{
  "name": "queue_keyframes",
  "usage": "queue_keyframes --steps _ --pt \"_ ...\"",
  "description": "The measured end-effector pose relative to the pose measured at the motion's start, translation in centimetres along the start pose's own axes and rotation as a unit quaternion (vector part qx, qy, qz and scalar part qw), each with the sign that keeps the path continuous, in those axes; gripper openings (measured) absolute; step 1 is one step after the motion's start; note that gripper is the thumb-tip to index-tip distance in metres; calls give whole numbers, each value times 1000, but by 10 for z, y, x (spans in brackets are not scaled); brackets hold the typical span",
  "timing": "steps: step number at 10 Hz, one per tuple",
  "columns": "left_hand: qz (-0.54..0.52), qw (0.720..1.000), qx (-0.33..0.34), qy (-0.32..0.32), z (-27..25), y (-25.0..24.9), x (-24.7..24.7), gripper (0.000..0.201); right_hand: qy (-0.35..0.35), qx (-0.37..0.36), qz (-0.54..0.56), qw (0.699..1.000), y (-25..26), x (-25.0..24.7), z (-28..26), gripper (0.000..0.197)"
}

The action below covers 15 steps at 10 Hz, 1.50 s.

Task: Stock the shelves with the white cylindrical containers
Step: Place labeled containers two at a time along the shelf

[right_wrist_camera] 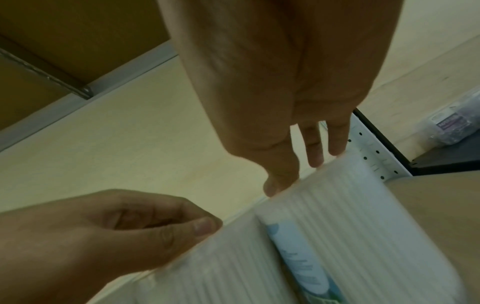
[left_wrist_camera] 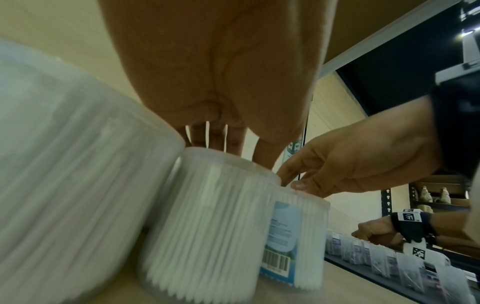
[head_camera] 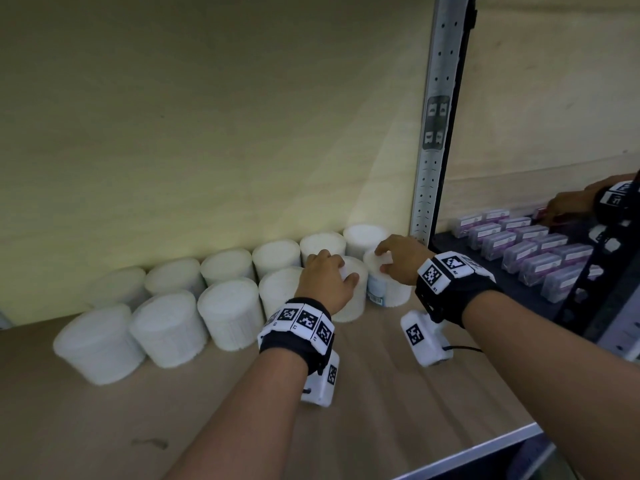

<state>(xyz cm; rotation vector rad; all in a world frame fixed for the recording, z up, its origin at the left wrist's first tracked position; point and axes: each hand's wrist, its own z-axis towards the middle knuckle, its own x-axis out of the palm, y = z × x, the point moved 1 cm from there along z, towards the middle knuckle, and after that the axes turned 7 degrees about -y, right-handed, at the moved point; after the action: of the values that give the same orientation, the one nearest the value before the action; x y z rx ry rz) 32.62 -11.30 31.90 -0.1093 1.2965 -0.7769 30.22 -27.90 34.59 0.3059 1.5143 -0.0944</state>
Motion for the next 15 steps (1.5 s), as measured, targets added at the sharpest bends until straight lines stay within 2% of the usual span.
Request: queue_keyframes --steps 1,2,4,6,8,9,10,11,13,15 --pt "-2 1000 -3 0 0 -1 0 45 10 -11 13 1000 -1 0 0 42" --pt "-1 1000 -2 1 0 -2 -1 45 -25 21 22 999 4 -5 -2 40" --pt "1 1000 0 0 -2 -2 -1 45 -39 70 -4 997 10 0 -9 61" --pt "3 1000 -1 2 -1 -1 -1 46 -25 54 -9 998 11 -3 -9 57" --pt "8 1000 -2 2 0 -1 0 46 14 9 -13 1000 3 -3 3 41" --pt "8 1000 -2 2 0 -1 0 46 17 8 0 1000 3 -3 4 47" --pt "3 1000 -1 3 1 -1 0 45 -36 57 15 998 7 -5 3 46" --pt "2 1000 0 4 0 0 1 45 -41 99 -7 994 11 -1 0 59" --pt "4 1000 2 1 0 1 2 45 -36 83 -18 996 12 3 2 63" --pt "5 1000 4 -4 0 0 2 45 -1 33 -16 999 8 -8 -1 49"
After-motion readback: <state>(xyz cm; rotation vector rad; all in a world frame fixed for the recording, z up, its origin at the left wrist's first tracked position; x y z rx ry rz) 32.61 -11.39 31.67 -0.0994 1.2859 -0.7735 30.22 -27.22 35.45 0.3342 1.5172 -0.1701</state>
